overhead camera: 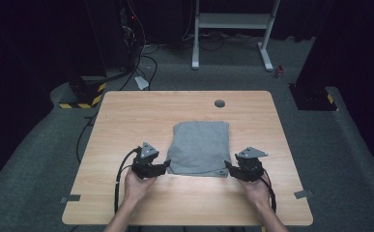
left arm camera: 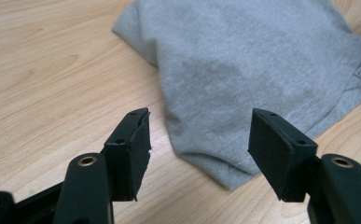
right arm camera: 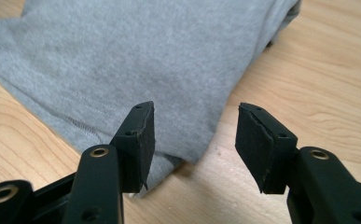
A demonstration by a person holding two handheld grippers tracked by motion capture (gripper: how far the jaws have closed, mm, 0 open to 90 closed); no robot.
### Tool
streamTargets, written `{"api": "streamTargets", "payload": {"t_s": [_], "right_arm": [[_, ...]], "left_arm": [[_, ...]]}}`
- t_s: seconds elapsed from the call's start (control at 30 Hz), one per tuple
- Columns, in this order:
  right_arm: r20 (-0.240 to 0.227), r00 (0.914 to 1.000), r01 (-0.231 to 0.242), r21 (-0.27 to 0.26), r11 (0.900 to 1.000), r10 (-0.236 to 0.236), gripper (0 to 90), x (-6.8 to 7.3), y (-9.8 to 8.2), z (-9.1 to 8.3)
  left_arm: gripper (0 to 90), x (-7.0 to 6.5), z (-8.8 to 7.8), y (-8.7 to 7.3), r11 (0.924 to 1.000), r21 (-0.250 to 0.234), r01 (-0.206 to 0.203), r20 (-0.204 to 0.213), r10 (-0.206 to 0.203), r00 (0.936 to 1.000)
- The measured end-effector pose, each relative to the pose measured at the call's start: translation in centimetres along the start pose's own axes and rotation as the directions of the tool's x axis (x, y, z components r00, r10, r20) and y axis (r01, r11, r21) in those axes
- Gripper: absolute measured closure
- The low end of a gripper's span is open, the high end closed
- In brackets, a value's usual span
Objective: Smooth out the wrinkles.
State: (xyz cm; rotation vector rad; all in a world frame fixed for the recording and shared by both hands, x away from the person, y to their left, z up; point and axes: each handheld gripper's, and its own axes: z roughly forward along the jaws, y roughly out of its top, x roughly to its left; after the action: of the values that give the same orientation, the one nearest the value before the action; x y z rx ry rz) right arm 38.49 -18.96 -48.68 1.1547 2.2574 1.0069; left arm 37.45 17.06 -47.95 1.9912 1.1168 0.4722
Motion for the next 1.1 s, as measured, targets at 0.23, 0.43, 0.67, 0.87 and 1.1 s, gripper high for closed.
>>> {"api": "streamTargets", "payload": {"t_s": [0.23, 0.43, 0.67, 0.87, 1.1], "right_arm": [[0.003, 0.9998, -0.019, -0.033, 0.999, 0.019, 47.2, -0.7, 0.2, -1.0], [0.009, 0.9989, -0.046, -0.057, 0.997, 0.046, 47.2, -1.2, 0.2, -1.6], [0.008, 0.9978, -0.065, -0.078, 0.995, 0.066, 47.1, -1.8, 0.0, -2.4], [0.013, 0.9975, -0.068, -0.096, 0.993, 0.069, 46.9, -2.2, -0.1, -3.0], [0.021, 0.9962, -0.082, -0.113, 0.990, 0.085, 46.4, -2.7, -0.2, -3.8]], "left_arm": [[37.3, 0.1, -0.7, 0.1, 0.9995, -0.030, 0.007, 0.013, -0.007, 0.9999], [36.3, 0.7, -1.6, 0.1, 0.9986, -0.052, 0.012, 0.004, -0.011, 0.9999], [35.4, 1.5, -2.6, -0.1, 0.9963, -0.075, 0.042, -0.004, -0.043, 0.9991], [34.8, 2.2, -3.0, -0.4, 0.9944, -0.089, 0.057, -0.014, -0.058, 0.9982], [34.1, 2.6, -3.6, -0.7, 0.9927, -0.101, 0.066, -0.015, -0.067, 0.9976]]}}
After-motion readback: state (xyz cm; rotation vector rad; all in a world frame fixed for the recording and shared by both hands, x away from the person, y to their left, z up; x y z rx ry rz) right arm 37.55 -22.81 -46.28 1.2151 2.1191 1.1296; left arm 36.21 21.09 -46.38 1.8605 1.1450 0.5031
